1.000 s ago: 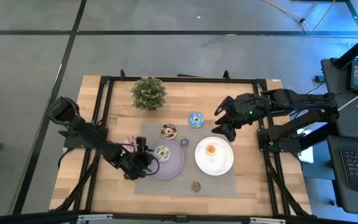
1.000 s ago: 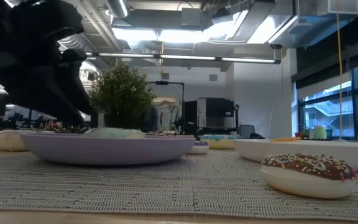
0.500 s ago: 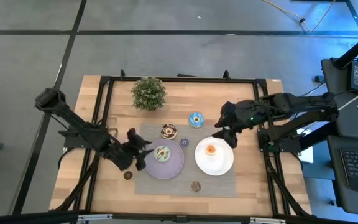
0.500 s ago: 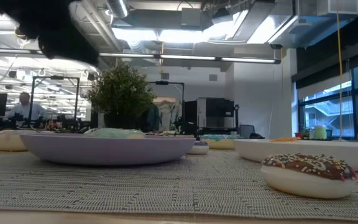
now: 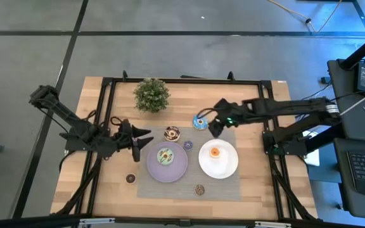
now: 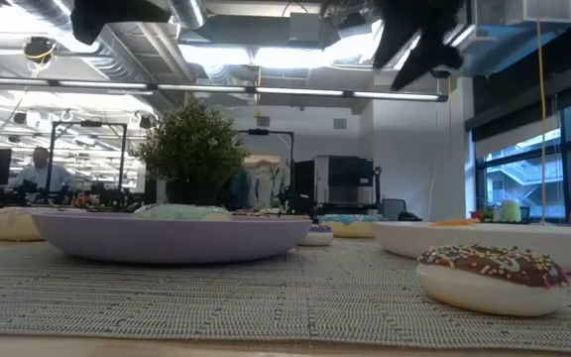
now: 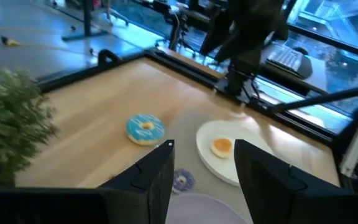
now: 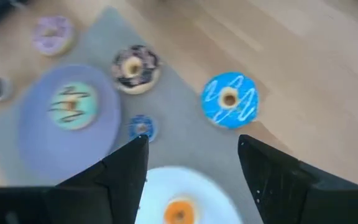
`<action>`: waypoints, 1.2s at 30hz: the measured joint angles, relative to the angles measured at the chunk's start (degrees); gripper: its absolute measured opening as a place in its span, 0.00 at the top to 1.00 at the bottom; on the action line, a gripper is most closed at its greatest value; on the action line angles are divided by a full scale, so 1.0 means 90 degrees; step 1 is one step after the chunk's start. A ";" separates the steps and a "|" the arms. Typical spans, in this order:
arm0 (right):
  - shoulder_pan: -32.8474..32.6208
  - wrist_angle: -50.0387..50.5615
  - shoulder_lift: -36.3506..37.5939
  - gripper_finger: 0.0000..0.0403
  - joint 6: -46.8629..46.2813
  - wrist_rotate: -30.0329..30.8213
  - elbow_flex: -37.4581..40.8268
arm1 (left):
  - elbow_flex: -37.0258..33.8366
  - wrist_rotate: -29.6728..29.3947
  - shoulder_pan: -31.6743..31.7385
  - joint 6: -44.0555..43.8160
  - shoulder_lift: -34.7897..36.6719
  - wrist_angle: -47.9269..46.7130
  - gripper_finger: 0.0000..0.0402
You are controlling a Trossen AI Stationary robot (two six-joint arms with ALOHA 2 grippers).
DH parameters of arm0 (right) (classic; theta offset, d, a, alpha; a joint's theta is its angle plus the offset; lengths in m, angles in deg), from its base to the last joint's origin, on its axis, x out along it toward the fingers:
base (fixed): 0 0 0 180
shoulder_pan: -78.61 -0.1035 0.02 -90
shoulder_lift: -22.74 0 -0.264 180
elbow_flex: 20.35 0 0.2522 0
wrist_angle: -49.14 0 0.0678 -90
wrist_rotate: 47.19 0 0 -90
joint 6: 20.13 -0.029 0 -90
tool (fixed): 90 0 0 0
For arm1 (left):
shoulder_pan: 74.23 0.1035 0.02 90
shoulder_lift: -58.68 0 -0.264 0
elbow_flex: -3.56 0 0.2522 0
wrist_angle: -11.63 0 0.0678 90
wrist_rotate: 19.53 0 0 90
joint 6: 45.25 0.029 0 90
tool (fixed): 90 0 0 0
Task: Pick & Place donuts
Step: Put the large purple donut on the purple plate
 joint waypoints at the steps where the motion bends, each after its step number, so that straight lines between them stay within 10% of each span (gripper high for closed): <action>1: 0.0140 -0.0107 -0.0154 0.38 0.0126 -0.0091 0.0060 | 0.0000 0.0003 0.0042 0.0041 0.0013 -0.0003 0.60; 12: 0.0760 -0.0480 -0.1469 0.38 0.1104 -0.0665 0.0076 | 0.0001 0.0858 0.0383 0.0065 0.0019 -0.0089 0.59; 36: 0.0785 -0.0717 -0.1466 0.38 0.0770 -0.0670 0.0066 | 0.0000 0.2210 0.0773 0.1522 0.0018 -0.0381 0.42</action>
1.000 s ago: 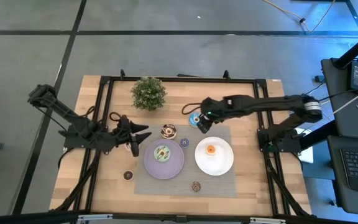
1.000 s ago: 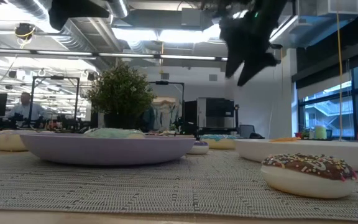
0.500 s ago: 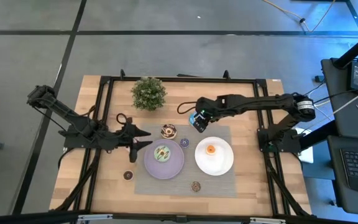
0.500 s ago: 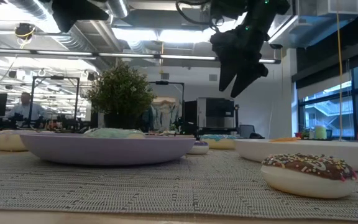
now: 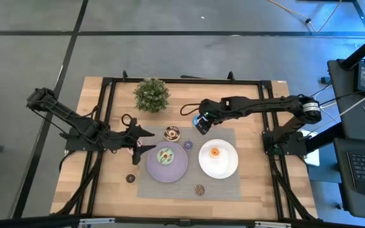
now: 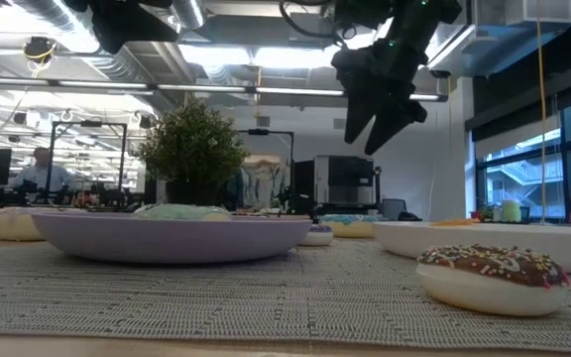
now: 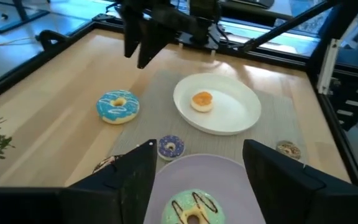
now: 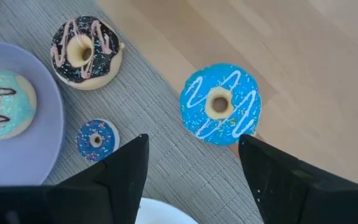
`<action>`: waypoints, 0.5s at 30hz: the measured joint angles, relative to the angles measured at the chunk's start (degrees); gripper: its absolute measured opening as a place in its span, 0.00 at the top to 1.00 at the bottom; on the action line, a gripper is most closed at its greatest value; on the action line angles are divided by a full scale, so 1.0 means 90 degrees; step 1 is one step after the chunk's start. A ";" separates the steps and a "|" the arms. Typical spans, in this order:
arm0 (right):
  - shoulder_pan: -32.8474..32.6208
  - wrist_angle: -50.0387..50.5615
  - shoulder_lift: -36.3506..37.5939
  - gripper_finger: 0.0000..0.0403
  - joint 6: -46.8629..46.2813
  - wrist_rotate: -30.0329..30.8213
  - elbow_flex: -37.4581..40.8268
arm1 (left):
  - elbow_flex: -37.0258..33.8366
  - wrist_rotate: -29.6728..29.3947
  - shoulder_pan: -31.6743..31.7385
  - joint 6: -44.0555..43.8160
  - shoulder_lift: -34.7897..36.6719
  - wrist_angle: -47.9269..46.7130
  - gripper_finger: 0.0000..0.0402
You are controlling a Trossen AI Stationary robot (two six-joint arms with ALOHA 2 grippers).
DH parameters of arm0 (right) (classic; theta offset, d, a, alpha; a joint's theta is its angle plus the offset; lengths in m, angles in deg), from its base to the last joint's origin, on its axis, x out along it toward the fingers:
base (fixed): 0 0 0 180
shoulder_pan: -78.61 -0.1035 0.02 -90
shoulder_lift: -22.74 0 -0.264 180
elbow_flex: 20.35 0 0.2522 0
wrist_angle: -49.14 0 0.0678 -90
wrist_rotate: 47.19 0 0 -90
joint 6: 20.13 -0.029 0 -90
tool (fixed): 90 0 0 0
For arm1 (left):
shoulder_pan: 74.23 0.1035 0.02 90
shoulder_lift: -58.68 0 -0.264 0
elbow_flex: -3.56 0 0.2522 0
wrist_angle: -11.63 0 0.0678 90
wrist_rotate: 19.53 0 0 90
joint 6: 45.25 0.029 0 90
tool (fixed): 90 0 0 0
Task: Pick & Place donuts
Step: Put the large purple donut on the purple plate
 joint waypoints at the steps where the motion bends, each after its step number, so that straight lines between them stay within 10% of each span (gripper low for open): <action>1: 0.0000 -0.0026 0.0000 0.38 0.0002 0.0000 0.0000 | 0.0000 -0.0094 0.0000 -0.0004 0.0000 0.0001 0.42; 15: 0.0000 -0.0138 0.0000 0.38 0.0041 -0.0005 0.0000 | 0.0000 0.0936 0.0231 -0.1241 -0.0001 -0.0007 0.26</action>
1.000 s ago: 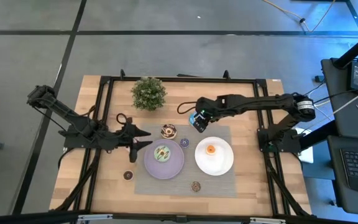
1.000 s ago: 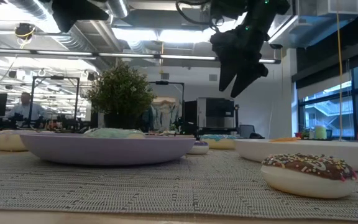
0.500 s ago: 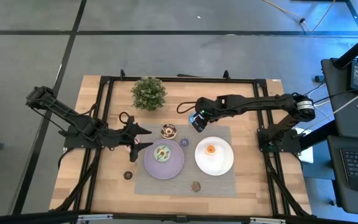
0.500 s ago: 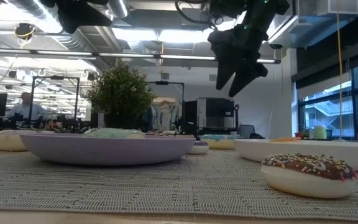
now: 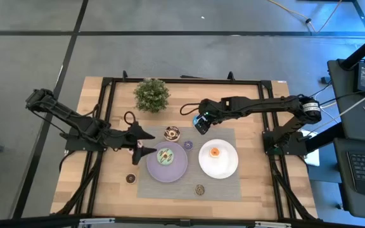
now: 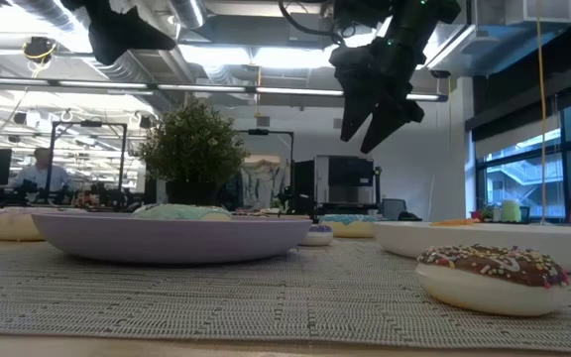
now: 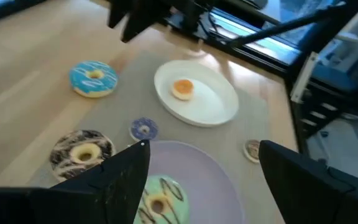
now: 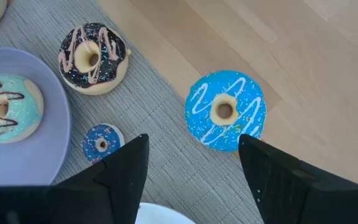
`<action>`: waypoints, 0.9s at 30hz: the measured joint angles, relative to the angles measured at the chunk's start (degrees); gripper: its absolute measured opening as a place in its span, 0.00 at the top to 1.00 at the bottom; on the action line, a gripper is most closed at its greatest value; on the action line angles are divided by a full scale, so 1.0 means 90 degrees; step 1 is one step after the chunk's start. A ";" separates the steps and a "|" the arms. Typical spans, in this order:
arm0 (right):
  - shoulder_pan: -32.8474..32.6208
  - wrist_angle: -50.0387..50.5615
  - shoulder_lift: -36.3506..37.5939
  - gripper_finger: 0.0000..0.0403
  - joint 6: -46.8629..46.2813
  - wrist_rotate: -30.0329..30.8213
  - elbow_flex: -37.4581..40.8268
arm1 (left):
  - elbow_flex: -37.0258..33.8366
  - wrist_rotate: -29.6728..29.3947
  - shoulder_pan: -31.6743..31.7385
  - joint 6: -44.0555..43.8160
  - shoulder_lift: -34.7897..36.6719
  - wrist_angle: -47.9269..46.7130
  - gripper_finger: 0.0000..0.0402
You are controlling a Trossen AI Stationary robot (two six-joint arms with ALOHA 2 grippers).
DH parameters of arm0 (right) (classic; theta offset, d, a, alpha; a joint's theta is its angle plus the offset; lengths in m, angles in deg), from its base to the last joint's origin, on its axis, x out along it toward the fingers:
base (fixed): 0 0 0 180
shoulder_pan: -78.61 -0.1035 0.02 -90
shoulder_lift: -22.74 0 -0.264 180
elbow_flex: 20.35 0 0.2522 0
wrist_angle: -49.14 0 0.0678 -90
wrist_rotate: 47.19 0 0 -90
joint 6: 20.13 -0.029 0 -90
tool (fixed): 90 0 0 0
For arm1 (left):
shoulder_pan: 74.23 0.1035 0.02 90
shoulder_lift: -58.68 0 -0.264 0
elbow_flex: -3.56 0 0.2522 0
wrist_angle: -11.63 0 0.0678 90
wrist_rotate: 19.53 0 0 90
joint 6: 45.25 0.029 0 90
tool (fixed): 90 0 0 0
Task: Pick & Place donuts
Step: Put the large purple donut on the purple plate
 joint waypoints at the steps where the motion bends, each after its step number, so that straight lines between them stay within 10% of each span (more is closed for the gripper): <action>1: 0.0000 0.0000 0.0000 0.38 0.0000 0.0000 0.0000 | 0.0000 -0.0001 0.0002 -0.0033 -0.0002 0.0026 0.26; 11: 0.0000 0.0005 0.0001 0.38 0.0127 -0.0002 0.0000 | 0.0002 0.0021 0.0396 -0.1762 -0.0002 -0.0238 0.27; 18: 0.0000 0.0007 0.0000 0.38 0.0126 -0.0015 0.0000 | 0.0001 0.0714 0.0767 -0.4924 -0.0027 -0.3583 0.31; 27: 0.0000 -0.0014 0.0000 0.38 0.0124 -0.0017 0.0000 | 0.0000 0.1077 0.0839 -0.6067 -0.0139 -0.5564 0.35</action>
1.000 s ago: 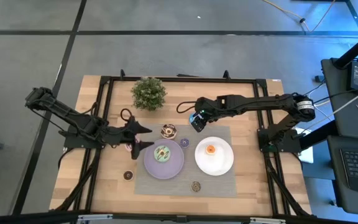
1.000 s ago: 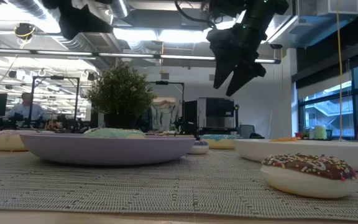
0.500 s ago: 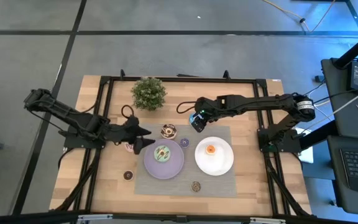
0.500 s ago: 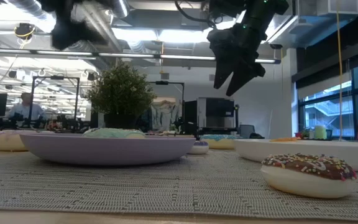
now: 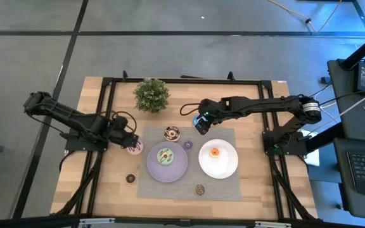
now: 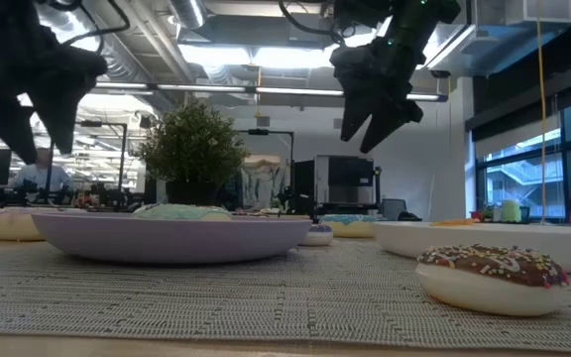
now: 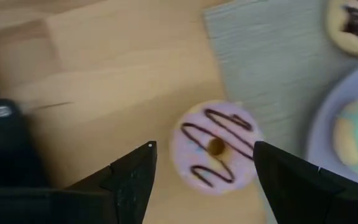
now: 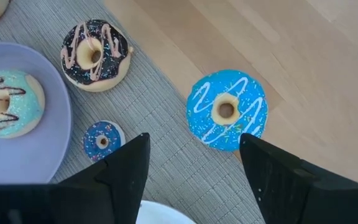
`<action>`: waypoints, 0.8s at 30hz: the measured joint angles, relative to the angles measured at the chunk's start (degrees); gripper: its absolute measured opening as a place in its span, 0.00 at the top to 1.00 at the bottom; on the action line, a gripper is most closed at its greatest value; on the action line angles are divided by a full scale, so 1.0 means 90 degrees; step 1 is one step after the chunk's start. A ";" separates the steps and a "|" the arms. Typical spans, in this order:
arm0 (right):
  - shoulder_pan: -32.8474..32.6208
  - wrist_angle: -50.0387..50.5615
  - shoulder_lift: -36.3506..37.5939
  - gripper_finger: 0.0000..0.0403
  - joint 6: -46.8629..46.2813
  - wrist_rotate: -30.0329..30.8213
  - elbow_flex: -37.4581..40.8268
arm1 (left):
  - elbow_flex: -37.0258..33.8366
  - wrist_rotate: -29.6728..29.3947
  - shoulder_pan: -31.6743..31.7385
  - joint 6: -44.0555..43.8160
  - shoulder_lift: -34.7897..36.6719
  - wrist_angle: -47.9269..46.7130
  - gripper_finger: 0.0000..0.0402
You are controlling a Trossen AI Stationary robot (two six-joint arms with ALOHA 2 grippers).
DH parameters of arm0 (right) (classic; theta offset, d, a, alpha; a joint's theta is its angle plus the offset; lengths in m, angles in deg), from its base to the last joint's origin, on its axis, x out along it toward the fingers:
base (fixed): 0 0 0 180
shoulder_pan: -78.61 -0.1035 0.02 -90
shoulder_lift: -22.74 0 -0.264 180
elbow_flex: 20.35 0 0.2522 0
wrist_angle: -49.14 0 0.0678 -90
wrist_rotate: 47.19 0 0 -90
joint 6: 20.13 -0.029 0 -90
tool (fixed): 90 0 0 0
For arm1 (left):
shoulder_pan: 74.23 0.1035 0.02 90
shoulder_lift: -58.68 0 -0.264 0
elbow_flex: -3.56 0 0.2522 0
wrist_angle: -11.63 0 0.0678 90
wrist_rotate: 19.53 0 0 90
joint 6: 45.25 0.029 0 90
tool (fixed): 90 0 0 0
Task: Pick & Place donuts
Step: Put the large purple donut on the purple plate
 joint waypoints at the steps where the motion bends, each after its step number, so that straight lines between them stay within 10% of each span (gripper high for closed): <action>1: 0.0000 -0.0014 0.0000 0.38 0.0000 0.0000 0.0000 | 0.0000 0.0004 0.0001 -0.0048 -0.0045 -0.0035 0.36; 24: 0.0000 -0.0079 0.0000 0.38 0.0029 0.0002 0.0000 | -0.1022 0.0801 0.0001 -0.0606 -0.0485 0.1462 0.51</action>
